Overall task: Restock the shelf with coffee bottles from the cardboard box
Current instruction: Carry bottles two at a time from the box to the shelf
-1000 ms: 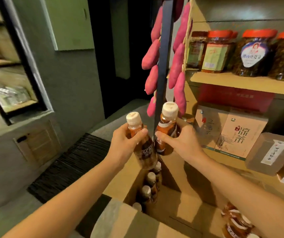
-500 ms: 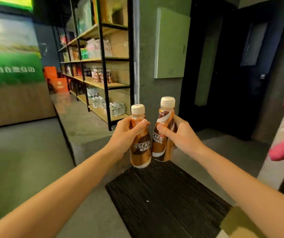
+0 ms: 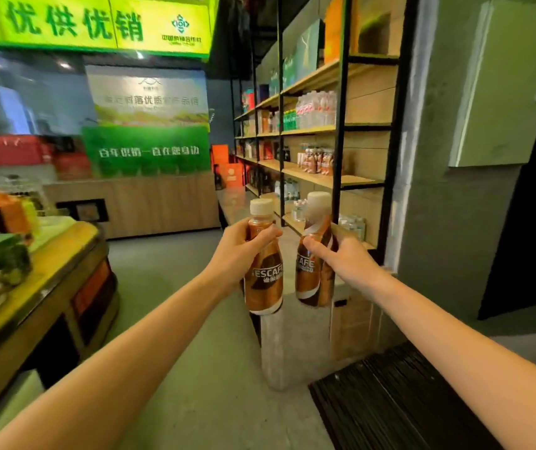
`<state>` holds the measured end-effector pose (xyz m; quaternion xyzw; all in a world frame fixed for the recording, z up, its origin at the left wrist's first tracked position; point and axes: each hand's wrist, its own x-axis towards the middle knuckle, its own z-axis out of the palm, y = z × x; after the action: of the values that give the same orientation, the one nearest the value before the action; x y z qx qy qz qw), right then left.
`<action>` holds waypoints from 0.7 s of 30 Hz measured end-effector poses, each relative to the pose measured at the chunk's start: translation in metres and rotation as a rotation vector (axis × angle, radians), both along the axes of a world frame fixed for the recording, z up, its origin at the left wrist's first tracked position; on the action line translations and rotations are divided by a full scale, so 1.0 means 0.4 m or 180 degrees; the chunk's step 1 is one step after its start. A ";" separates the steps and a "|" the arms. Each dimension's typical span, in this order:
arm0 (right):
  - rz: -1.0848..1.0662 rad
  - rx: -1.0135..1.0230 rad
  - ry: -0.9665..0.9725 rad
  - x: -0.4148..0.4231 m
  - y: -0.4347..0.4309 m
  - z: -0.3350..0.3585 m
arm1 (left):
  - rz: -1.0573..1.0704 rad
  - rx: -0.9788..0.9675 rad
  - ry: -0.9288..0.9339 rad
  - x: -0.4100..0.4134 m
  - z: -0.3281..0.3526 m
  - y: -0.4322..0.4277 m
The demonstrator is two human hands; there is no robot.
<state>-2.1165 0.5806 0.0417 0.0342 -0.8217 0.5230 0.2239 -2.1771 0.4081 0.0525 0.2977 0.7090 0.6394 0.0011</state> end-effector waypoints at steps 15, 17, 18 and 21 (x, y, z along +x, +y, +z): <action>0.0574 0.0146 0.0158 -0.952 -0.023 0.045 | 0.0896 0.0088 -0.0053 -0.880 0.044 -0.060; 0.0608 0.0155 0.0163 -1.069 -0.011 0.052 | 0.0974 0.0088 -0.0037 -0.993 0.051 -0.053; 0.0626 0.0169 0.0160 -1.123 -0.005 0.054 | 0.0988 0.0099 -0.0042 -1.045 0.052 -0.048; 0.0668 0.0210 0.0149 -1.279 0.012 0.051 | 0.0994 0.0129 -0.0076 -1.203 0.048 -0.030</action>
<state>-2.6282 0.5853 0.0623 0.1397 -0.8249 0.5153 0.1857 -2.6581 0.3959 0.0716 0.1762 0.7335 0.6494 -0.0960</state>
